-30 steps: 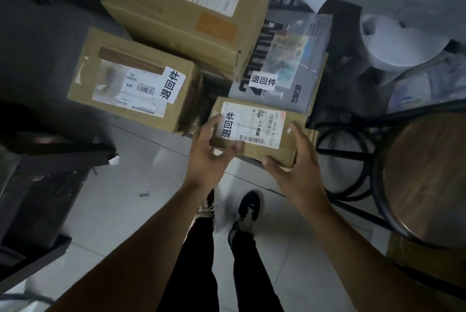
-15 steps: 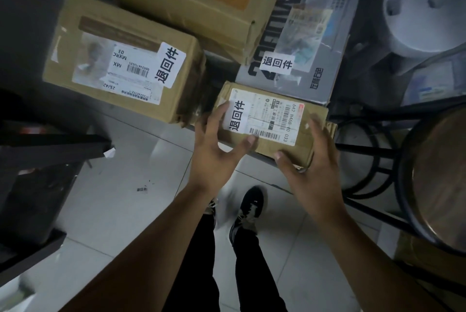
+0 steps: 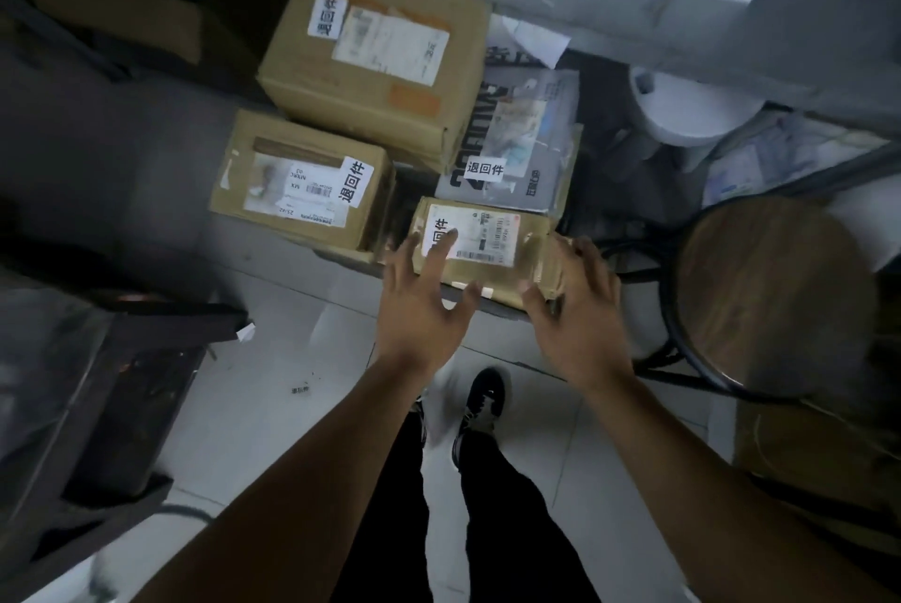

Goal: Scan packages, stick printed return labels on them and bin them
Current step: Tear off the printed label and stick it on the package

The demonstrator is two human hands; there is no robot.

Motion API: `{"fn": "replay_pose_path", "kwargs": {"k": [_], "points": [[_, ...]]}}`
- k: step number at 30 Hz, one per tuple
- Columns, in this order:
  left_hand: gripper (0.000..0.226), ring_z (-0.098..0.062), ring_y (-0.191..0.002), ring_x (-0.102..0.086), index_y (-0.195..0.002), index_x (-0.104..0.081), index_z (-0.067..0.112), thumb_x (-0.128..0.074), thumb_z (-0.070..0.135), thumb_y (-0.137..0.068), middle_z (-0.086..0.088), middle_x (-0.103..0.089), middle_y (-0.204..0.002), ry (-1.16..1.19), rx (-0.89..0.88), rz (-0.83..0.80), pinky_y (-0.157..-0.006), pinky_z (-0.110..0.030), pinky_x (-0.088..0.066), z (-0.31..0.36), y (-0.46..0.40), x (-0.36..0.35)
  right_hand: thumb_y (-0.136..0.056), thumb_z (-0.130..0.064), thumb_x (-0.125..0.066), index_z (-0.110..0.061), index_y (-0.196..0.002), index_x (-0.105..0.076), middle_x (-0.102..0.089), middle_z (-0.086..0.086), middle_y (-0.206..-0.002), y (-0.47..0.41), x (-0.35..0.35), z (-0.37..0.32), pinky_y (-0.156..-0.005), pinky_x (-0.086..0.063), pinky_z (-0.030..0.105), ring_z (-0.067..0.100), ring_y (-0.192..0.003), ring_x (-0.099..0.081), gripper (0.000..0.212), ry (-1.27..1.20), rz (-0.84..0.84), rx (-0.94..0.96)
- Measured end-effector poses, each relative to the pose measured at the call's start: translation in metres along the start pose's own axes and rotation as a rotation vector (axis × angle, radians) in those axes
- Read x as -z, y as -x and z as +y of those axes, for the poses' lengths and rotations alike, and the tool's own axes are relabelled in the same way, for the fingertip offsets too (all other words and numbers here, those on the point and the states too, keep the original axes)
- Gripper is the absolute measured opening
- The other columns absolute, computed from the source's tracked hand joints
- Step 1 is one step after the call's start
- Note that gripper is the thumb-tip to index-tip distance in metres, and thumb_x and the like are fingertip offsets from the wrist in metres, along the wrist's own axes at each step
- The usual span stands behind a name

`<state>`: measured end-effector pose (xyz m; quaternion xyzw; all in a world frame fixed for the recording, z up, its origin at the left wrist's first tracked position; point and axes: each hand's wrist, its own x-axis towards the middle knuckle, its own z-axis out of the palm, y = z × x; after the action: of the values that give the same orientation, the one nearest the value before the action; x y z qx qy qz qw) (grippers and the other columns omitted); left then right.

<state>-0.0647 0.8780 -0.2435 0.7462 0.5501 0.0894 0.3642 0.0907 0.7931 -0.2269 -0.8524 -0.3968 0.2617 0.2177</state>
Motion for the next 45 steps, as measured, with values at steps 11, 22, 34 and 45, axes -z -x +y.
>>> {"fn": "replay_pose_path", "kwargs": {"k": [11, 22, 34, 45], "points": [[0.062, -0.028, -0.146, -0.02, -0.152, -0.032, 0.035, -0.053, 0.049, -0.095, -0.008, -0.025, -0.159, -0.267, -0.261, -0.17, -0.115, -0.043, -0.027, 0.118, 0.094, 0.072, -0.098, -0.053, -0.042, -0.029, -0.153, -0.025, -0.025, 0.005, -0.159, 0.135, 0.118, -0.044, -0.113, -0.025, 0.049, 0.031, -0.144, -0.021, 0.062, 0.098, 0.135, -0.233], [0.058, -0.03, -0.142, -0.027, -0.15, -0.036, 0.032, -0.05, 0.049, -0.096, -0.008, -0.028, -0.157, -0.391, -0.8, -0.375, -0.112, -0.044, -0.031, 0.216, 0.196, 0.07, -0.098, -0.054, -0.039, -0.029, -0.15, -0.028, -0.028, 0.006, -0.157, 0.308, 0.177, -0.013, -0.112, -0.032, 0.052, 0.032, -0.143, -0.025, 0.059, 0.083, 0.454, -0.643], [0.055, -0.029, -0.141, -0.03, -0.148, -0.037, 0.034, -0.047, 0.053, -0.097, -0.005, -0.026, -0.157, -0.399, -1.164, -0.577, -0.105, -0.046, -0.042, 0.318, 0.383, -0.006, -0.097, -0.05, -0.045, -0.026, -0.15, -0.031, -0.034, 0.006, -0.154, 0.498, 0.237, 0.06, -0.107, -0.037, 0.046, 0.03, -0.138, -0.032, 0.06, -0.011, 0.798, -0.906], [0.056, -0.024, -0.141, -0.028, -0.149, -0.035, 0.035, -0.047, 0.053, -0.097, -0.004, -0.03, -0.155, -0.446, -1.336, -0.62, -0.101, -0.044, -0.042, 0.361, 0.531, -0.071, -0.098, -0.049, -0.046, -0.024, -0.151, -0.028, -0.035, 0.008, -0.154, 0.627, 0.26, 0.134, -0.108, -0.038, 0.046, 0.03, -0.138, -0.035, 0.061, -0.062, 0.926, -1.004]]}}
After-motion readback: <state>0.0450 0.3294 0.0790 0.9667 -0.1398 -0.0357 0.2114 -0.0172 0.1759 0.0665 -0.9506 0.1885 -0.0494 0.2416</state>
